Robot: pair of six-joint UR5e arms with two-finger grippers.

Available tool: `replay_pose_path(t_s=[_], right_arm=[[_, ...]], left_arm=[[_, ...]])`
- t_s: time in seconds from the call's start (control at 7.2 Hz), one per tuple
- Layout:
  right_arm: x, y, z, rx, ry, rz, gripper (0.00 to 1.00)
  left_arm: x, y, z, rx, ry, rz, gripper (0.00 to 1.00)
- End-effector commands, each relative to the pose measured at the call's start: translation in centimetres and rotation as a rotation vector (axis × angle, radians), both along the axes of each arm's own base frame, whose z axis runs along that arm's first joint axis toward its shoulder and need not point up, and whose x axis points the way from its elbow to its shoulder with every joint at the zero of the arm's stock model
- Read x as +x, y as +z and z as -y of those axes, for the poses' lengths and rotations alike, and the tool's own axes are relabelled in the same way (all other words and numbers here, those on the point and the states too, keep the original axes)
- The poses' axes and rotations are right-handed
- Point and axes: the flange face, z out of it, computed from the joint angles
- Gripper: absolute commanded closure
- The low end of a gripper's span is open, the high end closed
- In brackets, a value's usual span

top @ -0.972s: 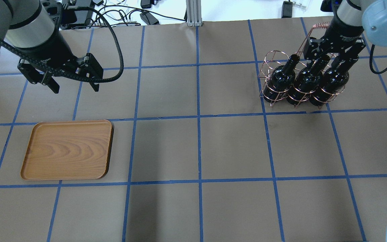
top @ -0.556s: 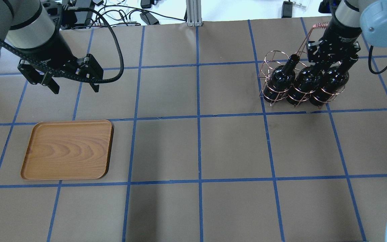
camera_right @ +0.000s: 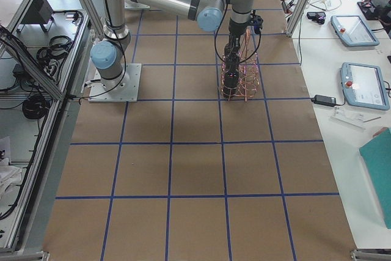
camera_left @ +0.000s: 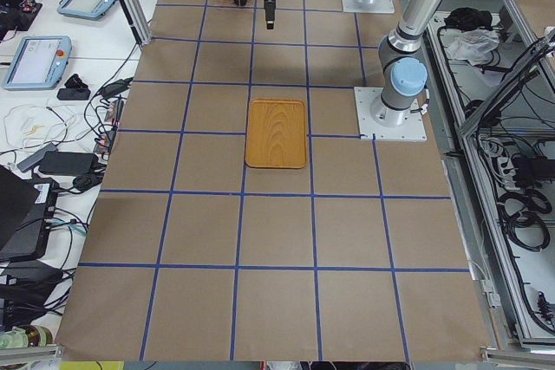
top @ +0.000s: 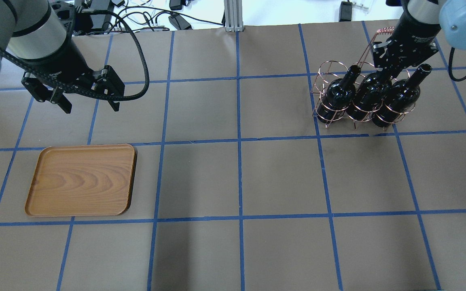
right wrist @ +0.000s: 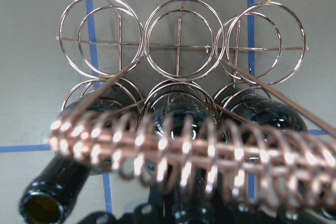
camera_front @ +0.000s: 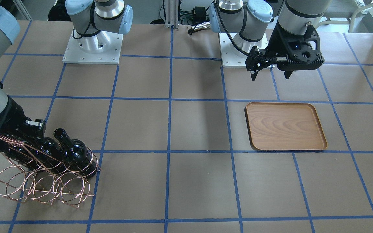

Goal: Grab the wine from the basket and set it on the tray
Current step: 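Grasp the nearest dark wine bottle's neck with the right gripper and lift it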

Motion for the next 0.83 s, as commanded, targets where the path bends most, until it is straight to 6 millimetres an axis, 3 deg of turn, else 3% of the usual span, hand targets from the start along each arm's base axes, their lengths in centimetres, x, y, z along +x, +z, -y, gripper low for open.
replay_pose_path(t_s=[0.0,0.28,0.42,0.56,0.69], right_arm=[[1.4,11.9,-5.5,0.027,0.007,-0.031,1.00],[3.4,15.9,-12.1,0.098,-0.073,-0.019,1.00],[7.1,15.0,-13.1,0.128,-0.094,0.000,1.00],[12.9,14.1,-14.0,0.134,-0.141,-0.010,1.00],[20.2,10.8,-13.3,0.109,-0.125,-0.021,1.00]], left_arm=[[0.0,0.0,0.0,0.000,0.000,0.000,0.00],[0.0,0.0,0.0,0.000,0.000,0.000,0.00],[0.1,0.0,0.0,0.000,0.002,0.000,0.00],[0.1,-0.1,0.0,0.002,0.002,0.000,0.00],[0.1,-0.1,0.0,0.001,0.002,-0.001,0.00]])
